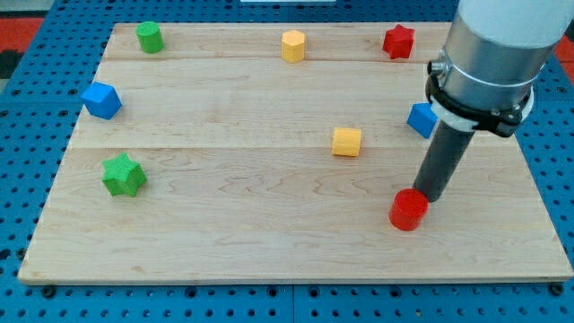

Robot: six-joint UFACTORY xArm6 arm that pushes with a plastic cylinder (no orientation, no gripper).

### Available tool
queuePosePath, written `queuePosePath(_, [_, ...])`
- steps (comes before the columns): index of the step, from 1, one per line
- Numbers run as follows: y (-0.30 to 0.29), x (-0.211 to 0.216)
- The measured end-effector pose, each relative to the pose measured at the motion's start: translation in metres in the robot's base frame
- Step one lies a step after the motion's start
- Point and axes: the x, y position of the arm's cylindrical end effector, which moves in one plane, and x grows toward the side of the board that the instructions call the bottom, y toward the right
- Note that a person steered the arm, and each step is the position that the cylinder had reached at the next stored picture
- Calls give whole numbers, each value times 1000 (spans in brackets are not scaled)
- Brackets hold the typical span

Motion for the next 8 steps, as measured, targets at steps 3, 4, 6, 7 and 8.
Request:
queuePosePath(3, [27,22])
queuePosePath(4, [-35,40])
queuePosePath(6, [-44,8])
queuePosePath(7, [-34,24])
queuePosePath(8, [-77,62])
